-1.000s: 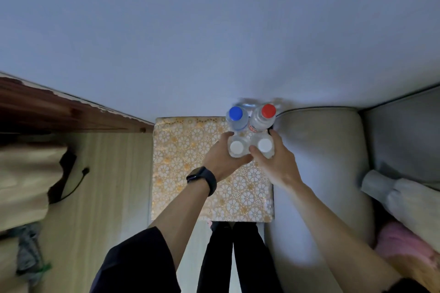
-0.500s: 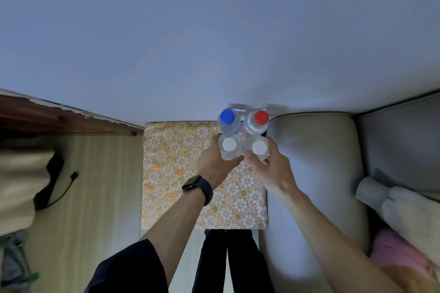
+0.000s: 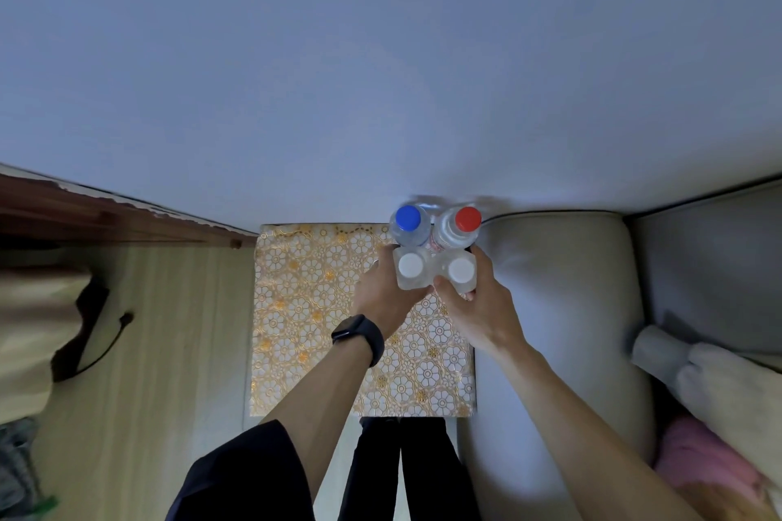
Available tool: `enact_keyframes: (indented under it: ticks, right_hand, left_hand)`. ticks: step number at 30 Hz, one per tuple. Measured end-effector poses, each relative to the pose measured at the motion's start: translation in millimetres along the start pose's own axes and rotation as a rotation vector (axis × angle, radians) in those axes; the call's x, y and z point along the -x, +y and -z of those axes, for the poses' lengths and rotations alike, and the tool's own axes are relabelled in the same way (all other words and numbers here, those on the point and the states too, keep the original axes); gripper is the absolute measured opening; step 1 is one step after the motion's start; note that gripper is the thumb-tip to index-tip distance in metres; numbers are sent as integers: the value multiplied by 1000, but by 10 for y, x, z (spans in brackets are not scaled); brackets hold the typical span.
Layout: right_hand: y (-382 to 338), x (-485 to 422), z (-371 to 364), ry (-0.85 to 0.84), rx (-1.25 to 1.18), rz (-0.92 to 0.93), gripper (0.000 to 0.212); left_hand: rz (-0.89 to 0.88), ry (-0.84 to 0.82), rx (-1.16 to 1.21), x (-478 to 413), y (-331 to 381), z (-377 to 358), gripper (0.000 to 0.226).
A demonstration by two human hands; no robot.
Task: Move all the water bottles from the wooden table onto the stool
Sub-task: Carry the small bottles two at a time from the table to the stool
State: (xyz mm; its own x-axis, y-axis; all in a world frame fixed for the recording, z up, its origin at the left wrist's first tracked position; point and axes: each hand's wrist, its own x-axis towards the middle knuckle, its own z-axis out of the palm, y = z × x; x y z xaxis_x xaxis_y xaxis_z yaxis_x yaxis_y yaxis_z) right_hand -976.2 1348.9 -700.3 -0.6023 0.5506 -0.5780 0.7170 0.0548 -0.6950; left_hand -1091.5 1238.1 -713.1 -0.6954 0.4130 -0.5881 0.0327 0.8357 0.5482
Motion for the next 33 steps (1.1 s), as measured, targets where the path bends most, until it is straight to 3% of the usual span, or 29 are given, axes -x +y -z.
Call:
enact_keyframes:
  ticks: [5,12,18,22,27,33]
  right_hand:
    - [34,43,-54,32,-43,-14,61]
    - [-149,335,134,-37,-89,-68,93]
    - [-462,1176,411,-27,25,-73,67]
    - [-882,1785,484,12,105,39,44]
    - [-1470,2326,314,4,173,253,25]
    - [-1962,2532,-357,-259,367,559,25]
  left_hand:
    - [-34,12,18,8,-43,-40,73]
    - [-56,-132,150,217,11,245,101]
    - [-56,-176,44,1035,64,889,70]
    - [-33,-82,119,1724,-15,1435,48]
    - [0,144,209,2366,-405,2052,39]
    - [145,388,242,2972,-1006,2541,41]
